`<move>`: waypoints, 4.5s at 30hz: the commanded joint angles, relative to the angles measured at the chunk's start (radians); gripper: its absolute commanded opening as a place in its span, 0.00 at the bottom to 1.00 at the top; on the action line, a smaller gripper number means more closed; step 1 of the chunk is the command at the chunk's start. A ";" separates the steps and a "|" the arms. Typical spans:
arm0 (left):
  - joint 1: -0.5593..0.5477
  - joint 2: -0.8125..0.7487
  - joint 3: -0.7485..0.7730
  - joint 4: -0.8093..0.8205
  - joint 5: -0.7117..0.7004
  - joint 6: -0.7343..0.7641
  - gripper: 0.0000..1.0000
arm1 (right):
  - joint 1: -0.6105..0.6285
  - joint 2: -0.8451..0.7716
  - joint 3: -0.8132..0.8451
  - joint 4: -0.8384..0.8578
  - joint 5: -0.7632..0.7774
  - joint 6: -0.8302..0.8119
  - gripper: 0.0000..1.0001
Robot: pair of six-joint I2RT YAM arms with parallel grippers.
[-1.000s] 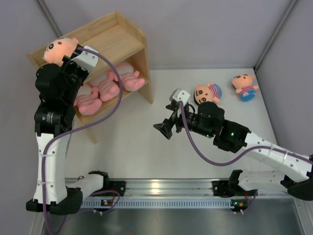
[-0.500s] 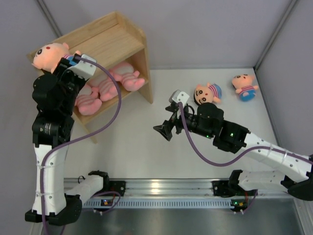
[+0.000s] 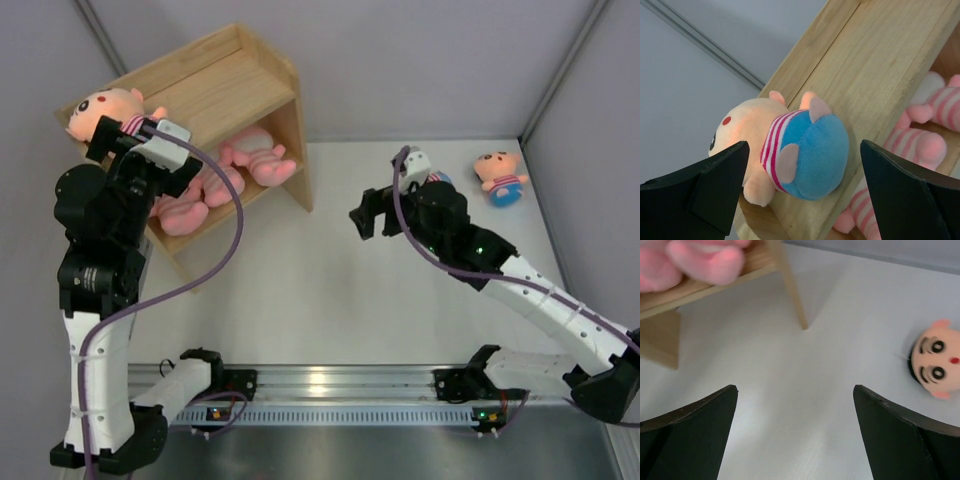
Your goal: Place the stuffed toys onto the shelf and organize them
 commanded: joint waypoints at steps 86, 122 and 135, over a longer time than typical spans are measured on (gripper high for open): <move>-0.751 0.380 -0.198 -0.037 -0.051 -0.211 0.99 | 0.118 0.012 -0.296 0.230 0.551 1.251 0.00; -0.631 0.205 -0.065 -0.268 0.204 -0.280 0.00 | 0.051 -0.068 0.251 -0.434 -0.299 -0.517 0.91; -0.624 0.206 0.027 -0.339 0.236 -0.292 0.00 | 0.103 -0.114 0.029 -0.213 -0.351 -0.804 0.91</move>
